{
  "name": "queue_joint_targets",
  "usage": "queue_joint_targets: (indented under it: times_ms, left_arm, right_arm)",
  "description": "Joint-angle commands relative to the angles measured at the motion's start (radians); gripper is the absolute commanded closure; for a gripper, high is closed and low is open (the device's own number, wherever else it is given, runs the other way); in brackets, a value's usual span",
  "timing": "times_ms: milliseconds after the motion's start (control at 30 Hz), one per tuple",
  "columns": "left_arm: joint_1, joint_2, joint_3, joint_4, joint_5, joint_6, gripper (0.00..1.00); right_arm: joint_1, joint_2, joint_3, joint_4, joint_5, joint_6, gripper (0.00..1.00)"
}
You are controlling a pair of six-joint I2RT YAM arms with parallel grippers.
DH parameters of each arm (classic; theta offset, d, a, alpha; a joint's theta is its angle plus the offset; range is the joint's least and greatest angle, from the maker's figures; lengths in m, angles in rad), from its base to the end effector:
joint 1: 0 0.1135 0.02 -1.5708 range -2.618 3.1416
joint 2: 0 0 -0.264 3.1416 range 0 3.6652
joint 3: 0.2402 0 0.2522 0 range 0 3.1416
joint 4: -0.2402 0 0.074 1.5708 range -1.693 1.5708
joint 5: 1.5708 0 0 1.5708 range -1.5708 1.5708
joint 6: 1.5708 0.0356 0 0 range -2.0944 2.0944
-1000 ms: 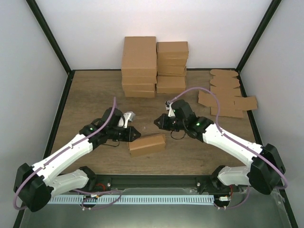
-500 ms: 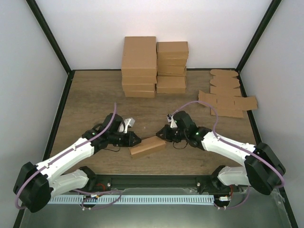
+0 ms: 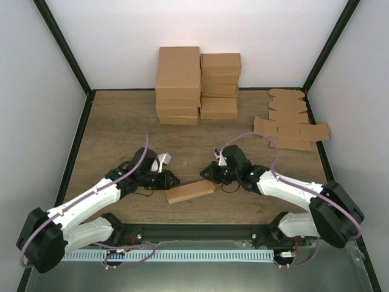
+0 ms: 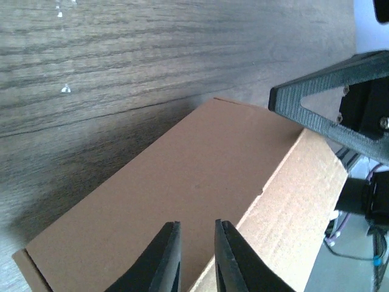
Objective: Fold the paper box
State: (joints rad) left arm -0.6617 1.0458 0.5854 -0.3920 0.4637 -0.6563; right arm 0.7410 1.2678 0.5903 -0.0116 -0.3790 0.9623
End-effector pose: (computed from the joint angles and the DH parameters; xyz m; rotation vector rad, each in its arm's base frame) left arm 0.1507 -0.1376 0.2072 0.2407 2.6336 -1.0974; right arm 0.1773 0.1801 0.1906 0.0523 2.5647 1.2297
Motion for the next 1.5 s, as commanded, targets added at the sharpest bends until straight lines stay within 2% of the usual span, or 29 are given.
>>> queue_joint_targets:
  times_ms: [0,100,200,300,467,633,933,1167,1367,1467]
  left_arm:
    - [0.000,-0.010,0.056,-0.029,-0.054,0.021,0.74]
    - [0.001,0.003,0.131,-0.079,-0.055,0.078,0.53]
    - [0.000,0.015,0.193,-0.171,-0.039,0.180,0.26]
    - [0.001,0.022,0.234,-0.254,-0.082,0.238,0.20]
    - [0.001,0.011,0.263,-0.268,-0.049,0.228,0.25]
    - [0.004,-0.010,0.271,-0.251,-0.033,0.168,0.31]
    - [0.010,-0.065,0.265,-0.295,-0.049,0.187,0.30]
    - [0.010,-0.085,0.254,-0.304,-0.100,0.161,0.33]
    - [0.010,-0.172,0.183,-0.263,-0.169,0.070,0.45]
    - [0.010,-0.199,0.156,-0.257,-0.178,0.048,0.46]
  right_arm:
    - [-0.006,0.027,0.076,-0.026,0.032,-0.030,0.99]
    - [-0.006,0.054,0.196,-0.123,0.061,-0.103,0.99]
    - [-0.006,0.056,0.279,-0.212,0.079,-0.161,0.99]
    - [-0.006,0.030,0.312,-0.287,0.088,-0.198,0.99]
    - [-0.006,-0.024,0.312,-0.325,0.008,-0.219,0.99]
    - [-0.005,-0.054,0.258,-0.233,-0.085,-0.176,0.99]
    - [0.032,-0.012,0.271,-0.155,-0.135,-0.150,0.99]
    - [0.135,0.026,0.282,-0.030,-0.061,-0.066,0.98]
    - [0.216,0.074,0.263,0.107,0.077,0.051,0.98]
    - [0.237,0.089,0.243,0.164,0.132,0.107,0.98]
